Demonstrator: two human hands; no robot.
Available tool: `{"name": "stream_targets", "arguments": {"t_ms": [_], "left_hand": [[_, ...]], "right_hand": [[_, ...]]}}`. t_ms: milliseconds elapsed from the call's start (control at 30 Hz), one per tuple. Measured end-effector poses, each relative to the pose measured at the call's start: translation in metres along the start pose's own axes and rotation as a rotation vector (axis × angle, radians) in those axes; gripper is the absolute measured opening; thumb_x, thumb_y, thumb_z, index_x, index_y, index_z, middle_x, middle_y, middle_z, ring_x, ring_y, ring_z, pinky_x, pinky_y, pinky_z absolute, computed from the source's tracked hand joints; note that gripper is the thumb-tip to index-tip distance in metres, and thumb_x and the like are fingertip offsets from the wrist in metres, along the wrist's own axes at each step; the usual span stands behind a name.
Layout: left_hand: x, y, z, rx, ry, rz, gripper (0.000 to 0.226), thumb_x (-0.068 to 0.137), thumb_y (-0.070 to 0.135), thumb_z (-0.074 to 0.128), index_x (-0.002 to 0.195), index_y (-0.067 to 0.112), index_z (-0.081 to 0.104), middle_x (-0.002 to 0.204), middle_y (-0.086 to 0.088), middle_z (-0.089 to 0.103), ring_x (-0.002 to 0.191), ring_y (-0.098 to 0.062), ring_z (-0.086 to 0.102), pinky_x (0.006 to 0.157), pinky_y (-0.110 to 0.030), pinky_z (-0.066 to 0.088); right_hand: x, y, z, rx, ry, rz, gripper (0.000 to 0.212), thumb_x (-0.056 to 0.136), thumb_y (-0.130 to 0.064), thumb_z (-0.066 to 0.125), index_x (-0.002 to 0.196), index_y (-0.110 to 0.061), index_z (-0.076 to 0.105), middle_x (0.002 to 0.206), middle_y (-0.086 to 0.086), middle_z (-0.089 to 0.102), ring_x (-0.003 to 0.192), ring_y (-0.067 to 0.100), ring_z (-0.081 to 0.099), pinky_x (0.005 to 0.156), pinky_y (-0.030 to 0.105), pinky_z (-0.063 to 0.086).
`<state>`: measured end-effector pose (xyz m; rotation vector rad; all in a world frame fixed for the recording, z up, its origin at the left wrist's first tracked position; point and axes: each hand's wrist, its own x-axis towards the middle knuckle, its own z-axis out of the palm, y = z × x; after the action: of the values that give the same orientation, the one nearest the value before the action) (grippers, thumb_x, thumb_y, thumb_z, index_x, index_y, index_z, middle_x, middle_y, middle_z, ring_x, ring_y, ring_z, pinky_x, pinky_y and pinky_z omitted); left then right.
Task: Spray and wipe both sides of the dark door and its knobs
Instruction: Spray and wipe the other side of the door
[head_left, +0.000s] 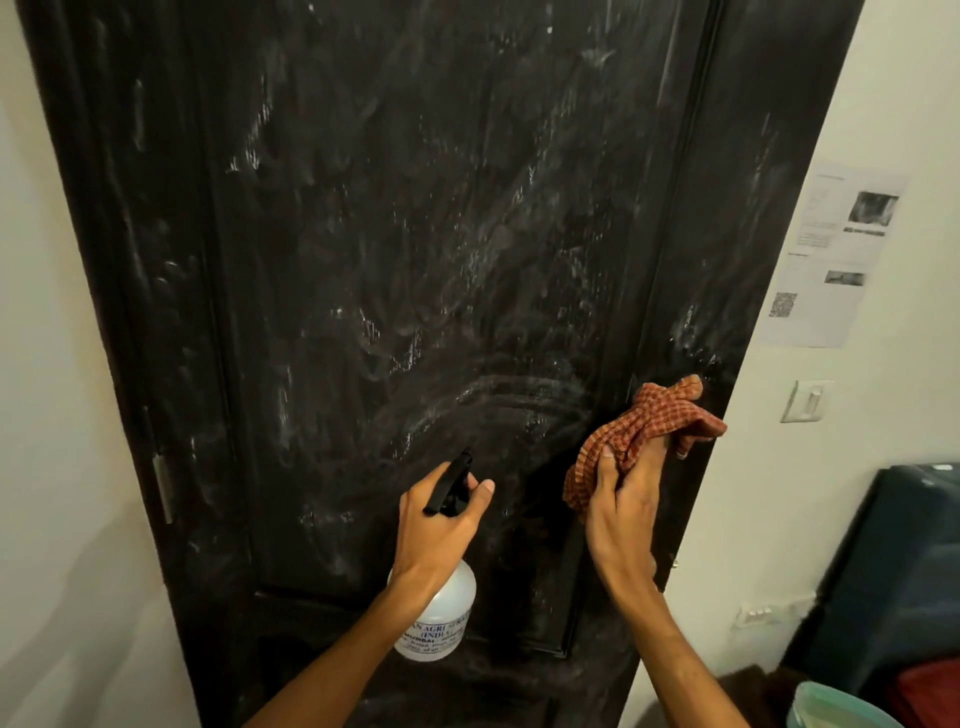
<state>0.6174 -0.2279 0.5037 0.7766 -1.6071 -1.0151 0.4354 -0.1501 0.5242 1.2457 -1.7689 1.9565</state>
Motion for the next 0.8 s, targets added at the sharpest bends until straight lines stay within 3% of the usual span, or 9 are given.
{"name": "stream_targets", "arguments": {"t_ms": [100,267,400,567,700,800], "left_hand": [[0.009,0.011,0.003,-0.011,0.006,0.026,0.025,0.092,0.029,0.077,0.072,0.024,0.063,0.057,0.006,0.057,0.052,-0.009,0.054,0.057,-0.035,0.049],[0.025,0.038,0.012,-0.011,0.022,0.073,0.026,0.092,0.029,0.078,0.072,0.022,0.063,0.057,0.007,0.058,0.053,-0.008,0.056,0.058,-0.032,0.051],[0.053,0.074,0.025,0.024,0.035,0.141,0.027,0.091,0.029,0.078,0.071,0.021,0.062,0.055,0.005,0.058,0.046,-0.008,0.054,0.054,-0.034,0.049],[0.080,0.119,0.045,0.039,0.040,0.180,0.028,0.090,0.028,0.079,0.070,0.017,0.062,0.050,0.007,0.056,0.041,-0.006,0.050,0.053,-0.032,0.046],[0.109,0.167,0.051,0.018,0.036,0.205,0.029,0.089,0.031,0.079,0.071,0.014,0.063,0.050,0.005,0.055,0.041,-0.011,0.050,0.051,-0.031,0.046],[0.127,0.204,0.050,0.002,0.016,0.209,0.031,0.089,0.033,0.079,0.074,0.010,0.064,0.059,-0.015,0.064,0.038,-0.020,0.052,0.048,-0.027,0.043]], "right_hand": [[0.012,-0.001,0.006,-0.031,0.024,-0.025,0.067,0.107,-0.029,0.046,0.163,-0.031,0.010,0.163,-0.018,0.015,0.152,-0.003,0.011,0.125,0.033,0.012],[0.039,-0.010,0.007,-0.069,0.049,-0.119,0.064,0.105,-0.031,0.044,0.161,-0.038,0.015,0.168,0.004,0.019,0.153,0.004,0.011,0.124,0.030,0.012],[0.070,-0.019,0.007,-0.086,0.058,-0.177,0.058,0.104,-0.029,0.044,0.159,-0.021,0.027,0.165,0.009,0.025,0.155,0.027,0.019,0.126,0.043,0.017],[0.102,-0.032,0.001,-0.118,0.110,-0.252,0.055,0.106,-0.027,0.044,0.158,-0.017,0.029,0.162,0.003,0.026,0.157,0.024,0.011,0.122,0.019,0.006],[0.145,-0.060,0.001,-0.194,0.164,-0.364,0.048,0.104,-0.020,0.047,0.149,-0.009,0.037,0.155,0.014,0.035,0.151,0.034,0.020,0.121,0.039,0.021],[0.181,-0.082,0.005,-0.299,0.199,-0.430,0.046,0.100,-0.011,0.056,0.143,-0.006,0.043,0.157,0.023,0.026,0.146,0.040,0.021,0.120,0.044,0.025]]}}
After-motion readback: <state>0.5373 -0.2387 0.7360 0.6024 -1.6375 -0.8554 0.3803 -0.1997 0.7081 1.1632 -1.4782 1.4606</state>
